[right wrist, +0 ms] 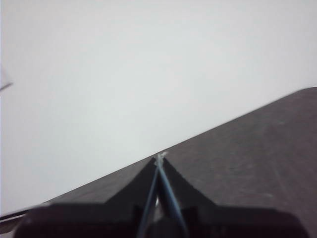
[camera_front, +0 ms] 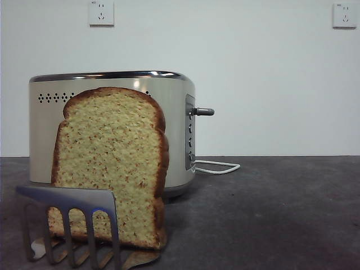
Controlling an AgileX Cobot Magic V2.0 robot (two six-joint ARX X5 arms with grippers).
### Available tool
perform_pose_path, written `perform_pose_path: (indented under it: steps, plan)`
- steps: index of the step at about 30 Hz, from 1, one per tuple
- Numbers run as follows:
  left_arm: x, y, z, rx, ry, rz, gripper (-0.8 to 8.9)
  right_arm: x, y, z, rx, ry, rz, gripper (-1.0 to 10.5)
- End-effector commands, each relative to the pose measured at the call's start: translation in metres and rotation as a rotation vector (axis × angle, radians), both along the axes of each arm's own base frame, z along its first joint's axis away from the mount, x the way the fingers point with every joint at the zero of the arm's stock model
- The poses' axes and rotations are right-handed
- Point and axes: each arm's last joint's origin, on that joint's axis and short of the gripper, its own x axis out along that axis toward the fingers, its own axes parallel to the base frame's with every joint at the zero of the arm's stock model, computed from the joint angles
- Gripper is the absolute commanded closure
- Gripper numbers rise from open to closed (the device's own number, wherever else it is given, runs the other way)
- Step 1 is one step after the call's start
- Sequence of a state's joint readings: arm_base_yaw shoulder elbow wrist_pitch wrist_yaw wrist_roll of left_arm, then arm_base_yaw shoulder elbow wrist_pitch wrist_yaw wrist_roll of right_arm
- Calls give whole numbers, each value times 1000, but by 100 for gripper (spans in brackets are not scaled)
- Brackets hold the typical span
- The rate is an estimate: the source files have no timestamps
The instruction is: Pick up a slice of bread from the rack,put the bread on the toaster,press the button
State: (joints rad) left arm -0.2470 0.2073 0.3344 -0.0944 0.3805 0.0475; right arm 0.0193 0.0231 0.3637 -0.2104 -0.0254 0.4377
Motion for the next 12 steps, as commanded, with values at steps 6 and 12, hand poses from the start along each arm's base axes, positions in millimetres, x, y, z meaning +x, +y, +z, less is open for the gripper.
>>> perform_pose_path:
  steps: [6, 12]
  plan:
    - [10, -20, 31, 174, -10, -378, 822, -10, 2, 26, -7, 38, 83, 948]
    - [27, -35, 57, 358, 60, -499, 822, -17, 2, 46, -5, 94, 83, 946]
